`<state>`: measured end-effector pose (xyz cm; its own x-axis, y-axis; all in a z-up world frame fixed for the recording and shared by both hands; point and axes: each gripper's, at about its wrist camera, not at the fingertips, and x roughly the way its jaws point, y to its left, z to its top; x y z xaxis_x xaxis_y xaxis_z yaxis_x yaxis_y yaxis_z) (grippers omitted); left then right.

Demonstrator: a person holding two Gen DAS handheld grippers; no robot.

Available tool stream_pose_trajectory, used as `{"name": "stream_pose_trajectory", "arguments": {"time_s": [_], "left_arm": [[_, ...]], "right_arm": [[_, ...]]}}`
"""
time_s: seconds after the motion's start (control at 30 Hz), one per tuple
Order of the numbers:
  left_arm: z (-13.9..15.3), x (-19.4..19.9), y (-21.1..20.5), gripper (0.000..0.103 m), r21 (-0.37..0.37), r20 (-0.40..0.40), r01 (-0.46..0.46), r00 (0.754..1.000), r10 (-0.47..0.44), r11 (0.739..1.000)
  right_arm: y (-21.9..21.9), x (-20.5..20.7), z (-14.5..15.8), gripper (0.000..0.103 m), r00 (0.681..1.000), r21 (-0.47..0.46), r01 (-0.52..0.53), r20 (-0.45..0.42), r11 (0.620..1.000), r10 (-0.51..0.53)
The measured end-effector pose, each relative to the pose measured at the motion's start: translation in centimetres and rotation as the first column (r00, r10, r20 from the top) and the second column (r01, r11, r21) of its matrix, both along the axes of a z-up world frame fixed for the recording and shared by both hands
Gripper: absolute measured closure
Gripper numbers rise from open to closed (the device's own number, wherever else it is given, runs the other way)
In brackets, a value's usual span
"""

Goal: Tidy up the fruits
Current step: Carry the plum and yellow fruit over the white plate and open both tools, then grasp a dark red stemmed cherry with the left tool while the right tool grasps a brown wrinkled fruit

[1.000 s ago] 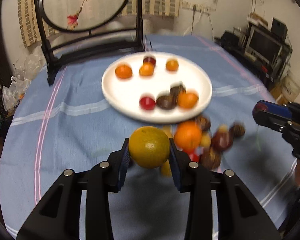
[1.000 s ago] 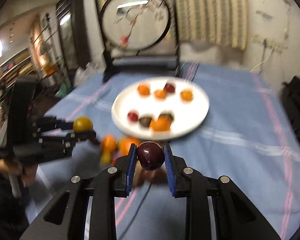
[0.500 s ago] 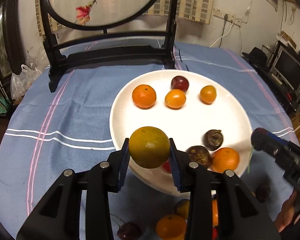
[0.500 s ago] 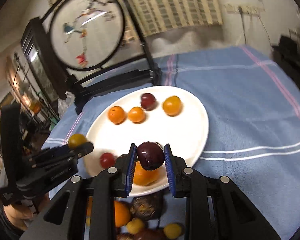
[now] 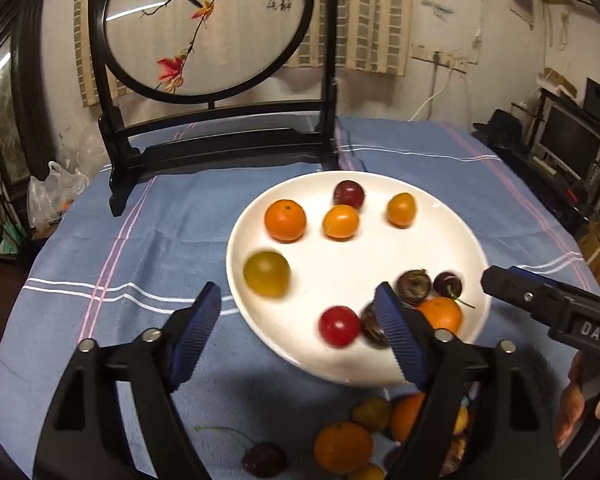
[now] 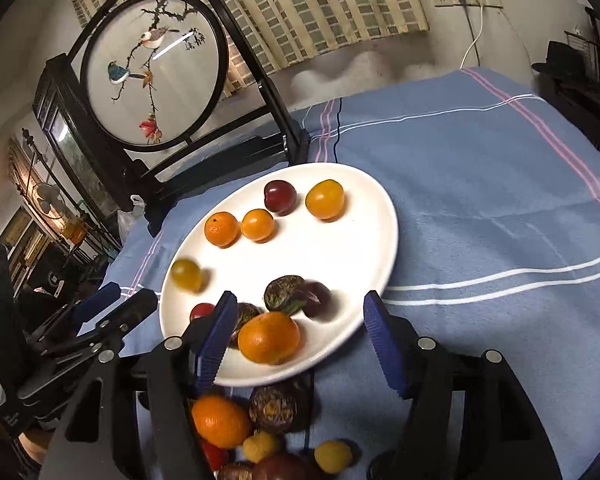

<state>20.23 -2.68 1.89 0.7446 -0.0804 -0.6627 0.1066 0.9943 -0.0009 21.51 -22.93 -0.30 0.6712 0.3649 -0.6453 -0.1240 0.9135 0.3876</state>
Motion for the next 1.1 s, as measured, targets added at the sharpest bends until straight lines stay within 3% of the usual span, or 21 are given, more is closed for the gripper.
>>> {"name": "stream_pose_trajectory", "arguments": {"time_s": [0.33,0.57,0.67,0.87,1.03,1.1], "left_arm": [[-0.5,-4.2,1.2,0.014,0.039,0.001,0.02,1.0,-0.02,0.999],[-2.1,-5.5,2.7,0.014,0.05,-0.056,0.024,0.998,-0.021,0.998],[-2.7,-5.9,3.0,0.014,0.066,-0.074,0.03,0.997,-0.025,0.997],[-4.9,-5.9,4.3,0.014,0.047,-0.153,-0.011,0.988,0.018,0.999],[-6.2,-5.6,4.5,0.04,0.047,-0.198,-0.02,0.98,0.029,0.999],[-6.9,-5.3,4.3,0.057,0.052,-0.23,-0.014,0.973,0.026,0.999]], "right_arm": [[0.2,-2.9,1.2,0.036,0.999,-0.114,-0.026,0.037,0.993,0.03],[-0.2,-6.5,0.7,0.035,0.998,-0.177,-0.06,0.001,0.982,0.061],[-0.7,-8.2,0.4,0.029,0.998,-0.205,-0.059,0.004,0.977,0.061],[-1.8,-8.6,-1.0,0.028,0.999,-0.202,-0.032,-0.029,0.979,0.027],[-2.0,-8.8,-1.3,0.028,0.999,-0.177,-0.041,-0.012,0.983,0.04],[-1.7,-9.0,-1.4,0.028,0.999,-0.209,-0.042,0.006,0.977,0.044]]}}
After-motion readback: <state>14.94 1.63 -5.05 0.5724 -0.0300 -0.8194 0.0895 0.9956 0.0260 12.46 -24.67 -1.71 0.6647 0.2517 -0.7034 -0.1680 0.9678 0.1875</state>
